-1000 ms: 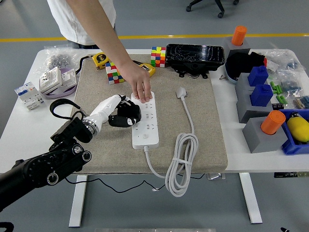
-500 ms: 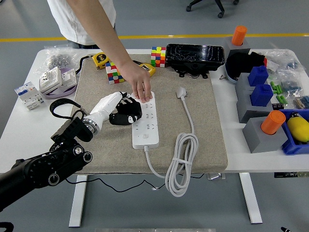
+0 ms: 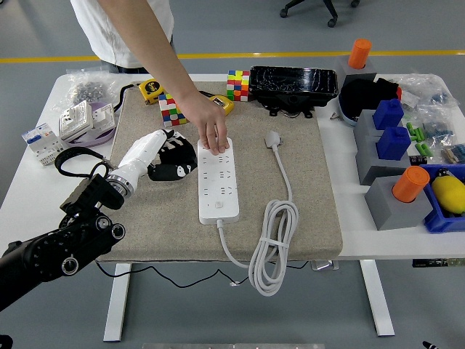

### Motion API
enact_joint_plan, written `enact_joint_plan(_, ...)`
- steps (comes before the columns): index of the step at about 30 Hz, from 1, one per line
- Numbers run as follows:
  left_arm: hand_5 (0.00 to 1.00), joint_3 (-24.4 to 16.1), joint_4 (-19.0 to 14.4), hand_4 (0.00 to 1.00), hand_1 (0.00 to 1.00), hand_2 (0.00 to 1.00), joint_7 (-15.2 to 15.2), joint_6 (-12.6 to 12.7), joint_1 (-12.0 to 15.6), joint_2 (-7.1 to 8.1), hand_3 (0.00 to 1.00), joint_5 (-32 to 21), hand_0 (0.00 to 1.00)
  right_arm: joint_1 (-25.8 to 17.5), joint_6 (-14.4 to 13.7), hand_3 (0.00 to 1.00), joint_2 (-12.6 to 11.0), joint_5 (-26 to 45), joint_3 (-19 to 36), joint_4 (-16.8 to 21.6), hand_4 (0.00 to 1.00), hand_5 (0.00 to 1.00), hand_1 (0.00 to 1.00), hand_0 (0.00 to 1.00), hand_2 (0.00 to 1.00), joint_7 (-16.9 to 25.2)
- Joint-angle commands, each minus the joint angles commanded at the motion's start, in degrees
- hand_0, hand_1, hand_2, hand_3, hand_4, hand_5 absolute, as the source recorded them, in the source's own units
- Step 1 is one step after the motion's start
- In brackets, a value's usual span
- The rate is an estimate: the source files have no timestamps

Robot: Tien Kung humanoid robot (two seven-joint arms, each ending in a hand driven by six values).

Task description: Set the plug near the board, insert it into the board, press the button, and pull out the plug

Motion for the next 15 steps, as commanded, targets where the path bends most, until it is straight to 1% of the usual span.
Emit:
enact_joint_plan(1,0.002,-0.1,0.7,0.597,0.449,0.473,0.1,-0.2,0.0,0.12,0.520,-0.1,0.409,0.0,0.0,0.592,0.0,0.0,-0.1,0.0,0.929,0.523,0.683,0.675,0.690,0.0)
enact_joint_plan(2,0.002,-0.2,1.2,0.675,0.526,0.545,0.2,-0.5,0.1,0.23,0.559,-0.3,0.535,0.0,0.0,0.592,0.0,0.0,-0.1,0.0,0.929,0.523,0.683,0.675,0.688,0.0)
enact_joint_plan(7,0.002,0.0,1.9,0.675,0.526,0.545,0.2,-0.8,0.3,0.38,0.559,-0.8,0.535,0.1,0.0,0.592,-0.1,0.0,-0.2,0.1,0.929,0.523,0.683,0.675,0.688,0.0)
enact_joint_plan(8,0.101,0.0,1.9,0.843,0.699,0.616,0.2,-0.8,0.3,0.33,0.598,-0.8,0.690,0.1,0.0,0.592,-0.1,0.0,-0.2,0.1,0.929,0.524,0.683,0.676,0.689,0.0)
enact_joint_plan(13,0.101,0.0,1.6,0.843,0.699,0.616,1.7,-1.9,0.6,0.16,0.598,-0.4,0.690,0.1,0.0,0.592,-0.1,0.1,-0.4,0.1,0.929,0.524,0.683,0.676,0.689,0.0)
enact_joint_plan(14,0.147,0.0,1.4,0.898,0.775,0.756,2.3,-2.2,0.6,0.18,0.751,-0.1,0.761,0.1,0.0,0.592,-0.1,0.1,-0.3,0.1,0.930,0.525,0.683,0.674,0.689,-0.1)
enact_joint_plan(15,0.147,-0.1,1.2,0.898,0.775,0.756,2.6,-2.4,0.7,0.19,0.751,0.0,0.761,0.0,0.1,0.592,-0.1,0.1,-0.3,0.1,0.930,0.525,0.683,0.674,0.689,-0.1)
